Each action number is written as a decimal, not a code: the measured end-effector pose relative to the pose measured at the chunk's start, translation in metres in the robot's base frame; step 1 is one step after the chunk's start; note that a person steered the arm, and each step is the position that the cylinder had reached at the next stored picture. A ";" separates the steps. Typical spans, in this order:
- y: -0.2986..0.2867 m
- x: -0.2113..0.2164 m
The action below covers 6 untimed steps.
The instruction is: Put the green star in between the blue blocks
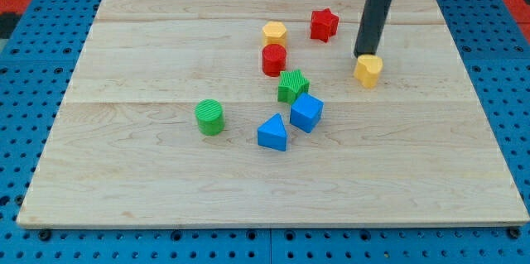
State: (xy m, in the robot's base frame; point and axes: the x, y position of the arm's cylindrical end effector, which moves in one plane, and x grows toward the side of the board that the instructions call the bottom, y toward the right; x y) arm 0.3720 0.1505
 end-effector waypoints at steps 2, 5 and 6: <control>0.006 0.125; -0.042 0.009; -0.135 0.016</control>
State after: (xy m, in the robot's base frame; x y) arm 0.3881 0.0156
